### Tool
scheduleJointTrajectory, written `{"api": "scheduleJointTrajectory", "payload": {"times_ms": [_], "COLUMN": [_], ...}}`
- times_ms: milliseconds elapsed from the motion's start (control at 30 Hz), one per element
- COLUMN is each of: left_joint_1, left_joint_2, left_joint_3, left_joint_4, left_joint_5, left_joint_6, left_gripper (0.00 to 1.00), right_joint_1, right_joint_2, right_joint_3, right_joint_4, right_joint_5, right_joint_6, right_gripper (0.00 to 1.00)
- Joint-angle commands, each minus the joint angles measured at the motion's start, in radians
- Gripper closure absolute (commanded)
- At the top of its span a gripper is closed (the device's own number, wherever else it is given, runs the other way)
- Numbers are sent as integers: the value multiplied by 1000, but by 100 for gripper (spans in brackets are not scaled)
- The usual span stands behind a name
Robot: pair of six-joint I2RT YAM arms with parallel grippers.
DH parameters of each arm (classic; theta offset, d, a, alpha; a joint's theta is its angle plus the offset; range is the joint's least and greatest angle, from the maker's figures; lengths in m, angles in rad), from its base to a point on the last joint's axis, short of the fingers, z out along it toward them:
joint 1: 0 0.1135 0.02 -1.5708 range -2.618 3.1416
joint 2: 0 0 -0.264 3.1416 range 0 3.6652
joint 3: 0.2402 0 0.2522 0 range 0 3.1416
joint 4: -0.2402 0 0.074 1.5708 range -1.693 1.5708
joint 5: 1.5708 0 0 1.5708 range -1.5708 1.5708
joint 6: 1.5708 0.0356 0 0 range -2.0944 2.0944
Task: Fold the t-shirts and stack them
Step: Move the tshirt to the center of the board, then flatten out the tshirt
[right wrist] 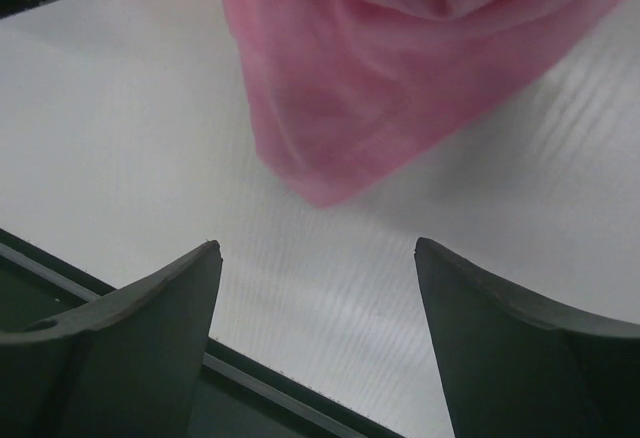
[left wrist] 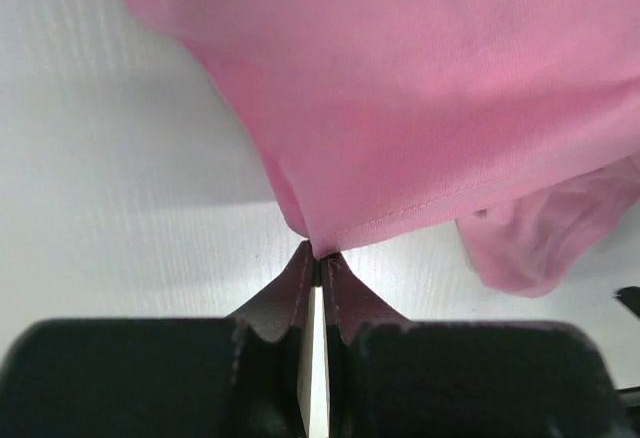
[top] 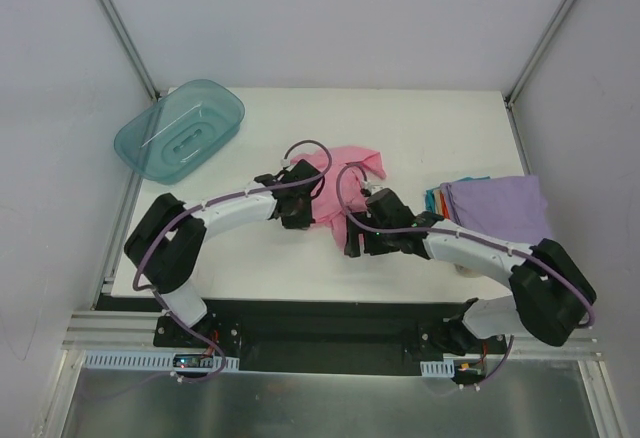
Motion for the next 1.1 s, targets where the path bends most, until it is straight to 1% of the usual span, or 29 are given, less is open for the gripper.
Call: {"api": "scheduleJointTrajectory", "payload": {"times_ms": [0,33,67,300,333,367,400,433,500,533,567,600,633,700,733,767,833,867,900,967,1000,1033,1067], "left_joint_1": [7,14,19,48,51,54,62,63,68,71,74,77,88,102,112,117,126,131,132,137,139,140,142], "left_joint_2": [-89,-105,-112,-134,-132,-132,-134,-135,-140,-143,-148,-158,-169,-210,-232,-252,-336,-365,-431,-502,-569,-600,-634], "left_joint_3": [-29,-35,-42,-59,-62,-60,-62,-62,-62,-62,-62,-60,-59,-57,-59,-59,-57,-54,-49,-43,-33,-26,-17], "left_joint_4": [-12,-12,-12,-12,-11,-12,-12,-11,-12,-12,-11,-12,-12,-14,-12,-14,-14,-14,-14,-14,-14,-14,-15], "left_joint_5": [-66,-67,-69,-52,-54,-51,-46,-35,-38,-44,-46,-46,-37,-37,-43,-64,-98,-135,-152,-196,-239,-261,-280], "left_joint_6": [-29,-32,-34,-43,-43,-44,-46,-44,-44,-41,-41,-38,-35,-26,-23,-18,-1,5,15,25,35,43,49], "left_gripper": [100,100,100,100,100,100,100,100,100,100,100,100,100,100,100,100,100,100,100,100,100,100,100], "right_joint_1": [67,73,81,121,124,127,136,138,144,144,144,144,144,144,142,136,124,103,89,58,52,43,27], "right_joint_2": [108,127,145,268,276,283,294,296,294,291,286,264,247,161,124,46,-38,-124,-167,-282,-315,-344,-394], "right_joint_3": [103,115,126,177,180,184,188,192,194,192,188,186,185,178,178,184,194,198,214,229,259,279,301], "right_joint_4": [43,40,37,-2,-9,-34,-46,-67,-86,-88,-89,-94,-101,-112,-138,-156,-198,-209,-216,-229,-236,-255,-259], "right_joint_5": [34,34,71,152,168,207,228,249,310,327,353,369,393,427,482,511,582,597,607,662,691,738,752], "right_joint_6": [11,14,19,55,60,68,80,88,109,115,118,120,115,97,74,60,14,0,-17,-69,-87,-102,-141], "right_gripper": [23,27,29,41,45,46,51,61,72,85,93,98,99,99,99,99,99,99,99,99,99,99,99]}}
